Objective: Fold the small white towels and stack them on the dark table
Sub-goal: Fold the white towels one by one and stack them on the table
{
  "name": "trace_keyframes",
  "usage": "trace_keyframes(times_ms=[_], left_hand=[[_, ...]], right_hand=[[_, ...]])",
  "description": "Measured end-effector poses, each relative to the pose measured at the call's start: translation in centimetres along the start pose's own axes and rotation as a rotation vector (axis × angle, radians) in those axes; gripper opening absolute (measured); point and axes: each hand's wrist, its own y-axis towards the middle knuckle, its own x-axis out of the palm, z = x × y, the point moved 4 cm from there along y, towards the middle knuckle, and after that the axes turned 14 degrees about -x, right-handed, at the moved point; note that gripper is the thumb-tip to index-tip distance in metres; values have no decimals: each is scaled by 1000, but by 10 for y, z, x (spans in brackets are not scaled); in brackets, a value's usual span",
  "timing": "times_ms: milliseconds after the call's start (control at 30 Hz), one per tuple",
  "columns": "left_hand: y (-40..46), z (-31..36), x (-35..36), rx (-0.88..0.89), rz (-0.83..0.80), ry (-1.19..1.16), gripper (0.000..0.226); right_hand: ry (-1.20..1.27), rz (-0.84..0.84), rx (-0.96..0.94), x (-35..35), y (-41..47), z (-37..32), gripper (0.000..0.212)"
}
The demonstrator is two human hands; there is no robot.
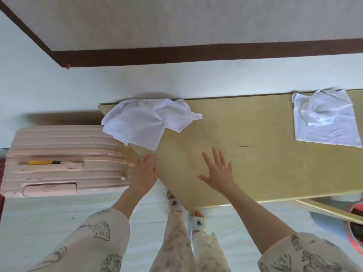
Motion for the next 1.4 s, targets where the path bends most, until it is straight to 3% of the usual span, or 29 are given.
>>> trace_keyframes(times_ms=[167, 533, 667, 767, 867, 933, 1067, 1133, 1267, 1400], left_hand=[[46, 17, -12, -13, 64, -57, 38], [71, 21, -7, 170, 129, 296, 3], [56, 32, -30, 174, 135, 85, 5], [45, 51, -62, 153, 57, -155, 4], [37, 79, -103, 220, 70, -217, 9], [30, 101, -130, 291, 86, -203, 12], [2, 148, -178, 457, 112, -191, 20], [-16, 169, -194, 513, 108, -203, 22], [-49, 204, -209, 583, 134, -248, 24], [-72, 232, -203, 580, 124, -295, 25]], right_hand=[[-4, -22, 40, 14, 12, 4, 94], [2, -10, 55, 12, 12, 4, 95], [10, -50, 57, 9, 12, 4, 90], [156, -78, 87, -5, 17, 4, 80], [424, 70, 99, -45, 27, -6, 75], [507, 213, -16, -84, 33, -25, 74], [526, 397, -310, -162, 31, -76, 75], [492, 456, -385, -188, 25, -91, 64], [460, 577, -345, -217, 3, -79, 21], [441, 598, -276, -220, -36, -25, 18]])
